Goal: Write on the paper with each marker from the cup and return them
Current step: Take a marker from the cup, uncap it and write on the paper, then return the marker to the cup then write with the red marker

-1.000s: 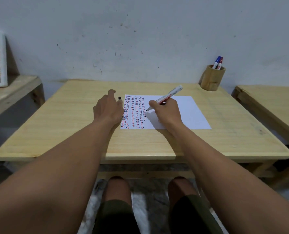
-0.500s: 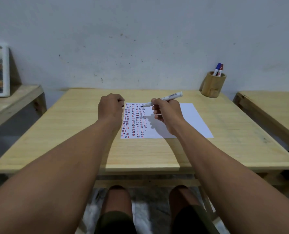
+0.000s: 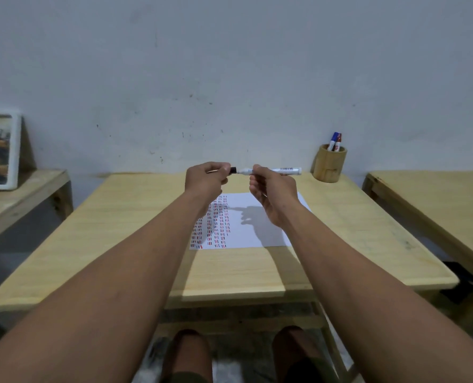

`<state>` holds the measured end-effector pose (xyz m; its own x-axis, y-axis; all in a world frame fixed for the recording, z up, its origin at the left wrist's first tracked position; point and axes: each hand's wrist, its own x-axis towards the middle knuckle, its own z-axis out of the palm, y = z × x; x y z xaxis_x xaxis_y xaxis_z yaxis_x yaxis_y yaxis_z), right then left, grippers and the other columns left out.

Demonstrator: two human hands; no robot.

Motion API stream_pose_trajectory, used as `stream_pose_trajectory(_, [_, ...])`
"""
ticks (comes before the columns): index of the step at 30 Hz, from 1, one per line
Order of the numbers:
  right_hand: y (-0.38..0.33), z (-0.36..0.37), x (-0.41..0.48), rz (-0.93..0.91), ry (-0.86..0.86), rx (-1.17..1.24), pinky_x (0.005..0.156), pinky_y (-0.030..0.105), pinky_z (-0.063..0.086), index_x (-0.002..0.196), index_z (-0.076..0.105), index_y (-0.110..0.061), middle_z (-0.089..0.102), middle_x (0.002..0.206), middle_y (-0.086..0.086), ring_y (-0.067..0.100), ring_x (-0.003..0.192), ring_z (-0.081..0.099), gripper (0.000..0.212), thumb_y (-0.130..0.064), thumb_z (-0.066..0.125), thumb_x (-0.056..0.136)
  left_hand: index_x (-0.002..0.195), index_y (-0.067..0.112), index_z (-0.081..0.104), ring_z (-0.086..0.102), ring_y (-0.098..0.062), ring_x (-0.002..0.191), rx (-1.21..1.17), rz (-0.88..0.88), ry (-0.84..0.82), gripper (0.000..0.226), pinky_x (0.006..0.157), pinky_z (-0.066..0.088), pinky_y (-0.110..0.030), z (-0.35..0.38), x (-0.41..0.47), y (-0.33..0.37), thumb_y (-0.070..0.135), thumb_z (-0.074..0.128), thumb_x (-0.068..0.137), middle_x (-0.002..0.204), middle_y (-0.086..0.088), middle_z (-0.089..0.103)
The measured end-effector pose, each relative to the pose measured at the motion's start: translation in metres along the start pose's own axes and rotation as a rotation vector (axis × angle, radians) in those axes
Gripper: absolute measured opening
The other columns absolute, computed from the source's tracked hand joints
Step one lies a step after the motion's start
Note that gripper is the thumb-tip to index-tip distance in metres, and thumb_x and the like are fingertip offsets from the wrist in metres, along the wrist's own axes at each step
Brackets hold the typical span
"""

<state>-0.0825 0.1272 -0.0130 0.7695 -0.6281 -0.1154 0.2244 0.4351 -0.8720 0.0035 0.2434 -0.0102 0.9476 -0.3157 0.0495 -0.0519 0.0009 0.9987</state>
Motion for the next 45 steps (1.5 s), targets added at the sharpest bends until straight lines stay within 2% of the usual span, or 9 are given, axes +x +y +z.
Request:
stream_pose_trajectory(14, [-0.009, -0.013, 0.000, 0.020, 0.077, 0.000, 0.057, 0.018, 0.058, 0.088, 0.069, -0.005, 0.066, 0.073, 0.003, 0.010, 0.064, 0.063, 0.012, -0.015, 0.075, 0.092, 0.083, 0.020, 0.076, 0.070, -0.010, 0.077, 0.095, 0.104, -0.086, 0.005, 0.088, 0.057, -0.040, 0.024, -0.009, 0.012, 0.021, 0.076, 0.088, 0.087, 0.000, 0.076])
stream_pose_trajectory(17, [-0.012, -0.006, 0.002, -0.024, 0.212, 0.029, 0.060, 0.020, 0.061, 0.117, 0.060, 0.004, 0.067, 0.075, 0.007, 0.010, 0.057, 0.066, 0.034, -0.008, 0.076, 0.090, 0.077, 0.026, 0.077, 0.073, -0.018, 0.085, 0.144, 0.145, -0.061, 0.008, 0.089, 0.058, -0.043, 0.033, -0.009, 0.013, 0.026, 0.076, 0.085, 0.087, -0.002, 0.077])
stream_pose_trajectory(20, [-0.013, -0.011, 0.008, -0.132, 0.244, -0.123, 0.071, 0.028, 0.063, 0.151, 0.027, -0.015, 0.066, 0.080, 0.007, 0.012, 0.055, 0.064, 0.073, -0.011, 0.070, 0.092, 0.080, 0.025, 0.077, 0.073, -0.025, 0.090, 0.170, 0.168, -0.011, 0.003, 0.083, 0.058, -0.040, 0.045, -0.009, 0.017, 0.027, 0.078, 0.082, 0.083, -0.004, 0.077])
stream_pose_trajectory(24, [-0.025, -0.024, 0.008, -0.201, 0.199, -0.498, 0.071, 0.039, 0.064, 0.112, 0.063, -0.008, 0.069, 0.088, 0.012, 0.020, 0.067, 0.065, 0.021, -0.013, 0.052, 0.095, 0.086, 0.020, 0.079, 0.068, -0.021, 0.078, 0.229, 0.229, -0.008, 0.007, 0.060, 0.045, -0.026, 0.059, -0.008, 0.027, 0.026, 0.075, 0.085, 0.075, 0.004, 0.071])
stream_pose_trajectory(27, [-0.036, -0.037, 0.013, -0.235, 0.170, -0.786, 0.069, 0.044, 0.064, 0.101, 0.060, -0.016, 0.071, 0.092, 0.010, 0.026, 0.072, 0.072, 0.017, -0.011, 0.050, 0.088, 0.089, 0.020, 0.079, 0.057, -0.016, 0.066, 0.277, 0.271, -0.034, 0.010, 0.056, 0.041, -0.024, 0.073, -0.004, 0.032, 0.027, 0.072, 0.089, 0.071, 0.007, 0.067])
stream_pose_trajectory(30, [-0.050, -0.053, 0.024, -0.270, 0.174, -0.901, 0.055, 0.035, 0.057, 0.097, 0.056, -0.019, 0.072, 0.089, 0.008, 0.026, 0.068, 0.069, 0.003, -0.021, 0.054, 0.095, 0.089, 0.020, 0.077, 0.068, -0.021, 0.078, 0.271, 0.279, -0.039, 0.025, 0.070, 0.050, -0.029, 0.092, 0.005, 0.034, 0.040, 0.063, 0.094, 0.082, 0.005, 0.074])
stream_pose_trajectory(34, [-0.074, -0.075, 0.047, -0.293, 0.222, -0.869, 0.053, 0.031, 0.046, 0.088, 0.055, -0.020, 0.066, 0.076, 0.006, 0.021, 0.059, 0.056, 0.015, -0.027, 0.051, 0.101, 0.098, 0.018, 0.076, 0.070, -0.019, 0.093, 0.223, 0.236, -0.031, 0.037, 0.084, 0.050, -0.029, 0.121, 0.021, 0.030, 0.043, 0.049, 0.100, 0.093, 0.005, 0.075])
stream_pose_trajectory(38, [-0.102, -0.096, 0.077, -0.396, 0.287, -0.916, 0.078, 0.039, 0.054, 0.105, 0.073, -0.013, 0.070, 0.093, 0.008, 0.028, 0.086, 0.065, 0.027, -0.035, 0.058, 0.099, 0.100, 0.016, 0.075, 0.066, -0.020, 0.095, 0.352, 0.280, -0.059, 0.027, 0.080, 0.046, -0.027, 0.153, 0.042, 0.011, 0.032, 0.054, 0.098, 0.096, 0.002, 0.074])
stream_pose_trajectory(45, [-0.149, -0.130, 0.136, -0.455, 0.316, -0.911, 0.067, 0.028, 0.043, 0.100, 0.072, -0.004, 0.063, 0.079, 0.001, 0.017, 0.068, 0.058, 0.025, -0.026, 0.059, 0.100, 0.122, 0.019, 0.066, 0.066, -0.019, 0.100, 0.467, 0.288, -0.212, 0.038, 0.092, 0.054, -0.038, 0.219, 0.088, -0.026, 0.039, 0.068, 0.090, 0.112, 0.000, 0.069])
